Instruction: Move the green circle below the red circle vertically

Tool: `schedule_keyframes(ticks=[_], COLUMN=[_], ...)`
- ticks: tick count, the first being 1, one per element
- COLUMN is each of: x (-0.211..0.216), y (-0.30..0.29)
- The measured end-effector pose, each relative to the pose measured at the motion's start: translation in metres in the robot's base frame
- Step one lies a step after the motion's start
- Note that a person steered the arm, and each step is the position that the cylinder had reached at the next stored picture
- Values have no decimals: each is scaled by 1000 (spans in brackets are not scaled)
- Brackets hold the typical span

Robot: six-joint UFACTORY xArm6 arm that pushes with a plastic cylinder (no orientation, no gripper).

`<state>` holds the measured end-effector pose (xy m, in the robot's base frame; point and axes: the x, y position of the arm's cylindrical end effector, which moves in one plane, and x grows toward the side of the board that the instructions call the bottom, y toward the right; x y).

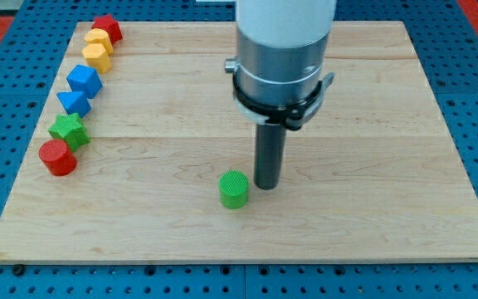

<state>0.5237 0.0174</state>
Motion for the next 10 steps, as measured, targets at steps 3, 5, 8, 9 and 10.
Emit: schedule_keyframes(ticks=[3,5,8,9,10], x=[57,54,34,34,32], y=[-80,-191,-241,-241,-231])
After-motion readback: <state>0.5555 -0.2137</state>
